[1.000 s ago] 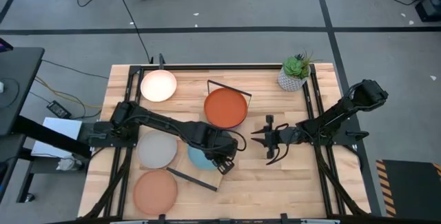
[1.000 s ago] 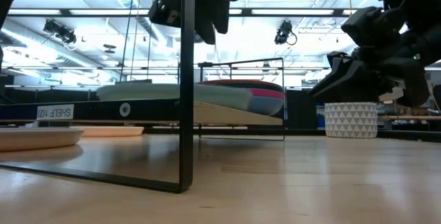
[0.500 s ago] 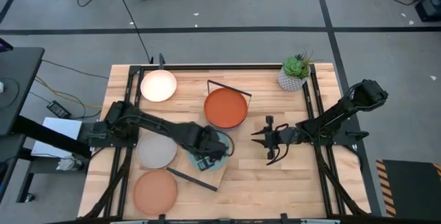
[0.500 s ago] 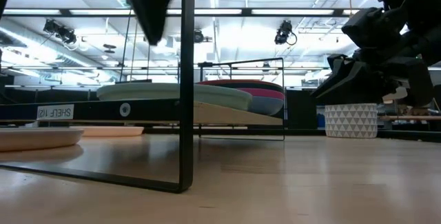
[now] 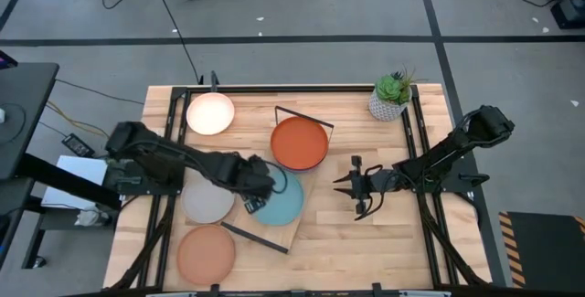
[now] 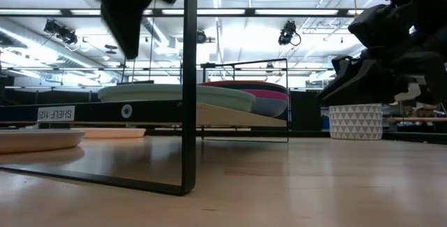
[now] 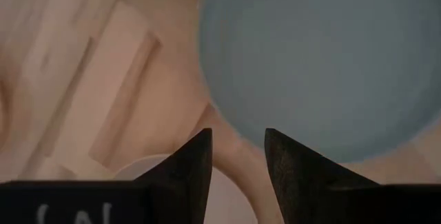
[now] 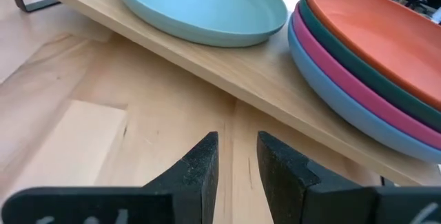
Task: Place and stack plates onto a shelf
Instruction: Stack the white plate on top of the light blue plate on the shelf, then stack the gray plate on top of the white plate on the shelf, then stack the brown plate on top of the gray plate on the shelf
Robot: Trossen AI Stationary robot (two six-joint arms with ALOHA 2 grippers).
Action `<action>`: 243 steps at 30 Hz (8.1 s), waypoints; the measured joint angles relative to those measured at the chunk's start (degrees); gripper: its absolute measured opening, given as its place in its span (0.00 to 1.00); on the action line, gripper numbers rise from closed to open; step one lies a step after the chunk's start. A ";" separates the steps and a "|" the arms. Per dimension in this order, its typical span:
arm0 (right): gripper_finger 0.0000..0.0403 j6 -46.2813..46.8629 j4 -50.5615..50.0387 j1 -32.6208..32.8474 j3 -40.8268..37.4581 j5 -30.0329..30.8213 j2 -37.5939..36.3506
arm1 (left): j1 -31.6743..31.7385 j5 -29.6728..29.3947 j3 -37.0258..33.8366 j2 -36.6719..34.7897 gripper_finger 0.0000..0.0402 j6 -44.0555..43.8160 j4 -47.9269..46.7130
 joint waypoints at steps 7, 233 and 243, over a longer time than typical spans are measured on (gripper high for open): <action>0.26 0.68 -0.02 0.24 0.00 -0.02 0.02 | 7.25 -0.10 -17.47 -11.90 0.35 -3.48 6.19; 0.26 1.52 1.06 1.44 -0.01 -4.59 0.02 | 13.88 9.46 13.01 9.35 0.11 10.84 -11.53; 0.26 -0.53 1.27 1.42 -0.01 -4.52 0.02 | 12.78 13.69 17.32 9.09 0.36 11.53 -9.85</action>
